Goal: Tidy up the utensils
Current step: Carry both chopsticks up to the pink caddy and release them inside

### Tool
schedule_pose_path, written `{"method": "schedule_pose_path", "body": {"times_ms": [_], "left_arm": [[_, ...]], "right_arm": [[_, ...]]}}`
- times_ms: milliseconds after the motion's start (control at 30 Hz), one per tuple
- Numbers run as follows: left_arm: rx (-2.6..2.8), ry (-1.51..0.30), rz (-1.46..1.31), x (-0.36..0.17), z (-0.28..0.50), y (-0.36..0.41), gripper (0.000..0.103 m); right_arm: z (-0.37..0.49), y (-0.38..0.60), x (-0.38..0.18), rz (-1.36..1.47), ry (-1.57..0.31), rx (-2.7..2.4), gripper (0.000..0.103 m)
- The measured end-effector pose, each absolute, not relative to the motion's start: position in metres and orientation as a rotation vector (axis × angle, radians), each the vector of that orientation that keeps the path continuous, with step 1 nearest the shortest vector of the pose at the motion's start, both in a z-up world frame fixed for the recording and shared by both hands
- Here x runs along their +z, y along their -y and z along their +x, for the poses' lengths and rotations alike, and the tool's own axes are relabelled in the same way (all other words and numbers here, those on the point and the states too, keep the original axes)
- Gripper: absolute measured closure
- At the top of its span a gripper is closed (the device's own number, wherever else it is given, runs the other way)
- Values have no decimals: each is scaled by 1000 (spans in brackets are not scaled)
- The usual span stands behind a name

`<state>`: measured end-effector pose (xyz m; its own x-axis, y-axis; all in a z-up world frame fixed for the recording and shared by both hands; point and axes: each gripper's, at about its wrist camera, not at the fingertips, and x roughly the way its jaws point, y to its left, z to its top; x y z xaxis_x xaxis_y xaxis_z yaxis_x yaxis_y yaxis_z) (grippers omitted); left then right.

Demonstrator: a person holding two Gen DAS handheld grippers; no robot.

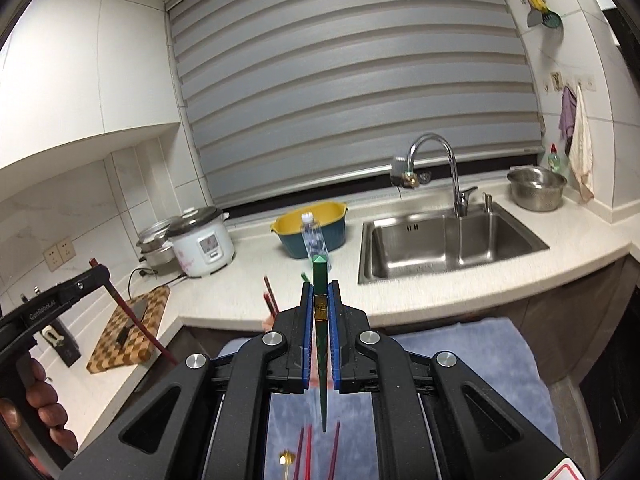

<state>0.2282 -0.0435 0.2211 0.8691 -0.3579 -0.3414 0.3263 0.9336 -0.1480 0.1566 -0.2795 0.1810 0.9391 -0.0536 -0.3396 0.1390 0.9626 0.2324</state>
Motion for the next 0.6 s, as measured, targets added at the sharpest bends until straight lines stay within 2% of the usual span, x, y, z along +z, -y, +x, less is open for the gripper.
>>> {"method": "schedule_pose_path", "body": {"times_ms": [300,600], "left_arm": [[-412,-318,-88,235,298,91,96],[-410,-350,-49,206,356,127,96]], "right_arm": [[239,289,204,198,-284,-141,96],[307,303,177,184,-340,-153,96]]}}
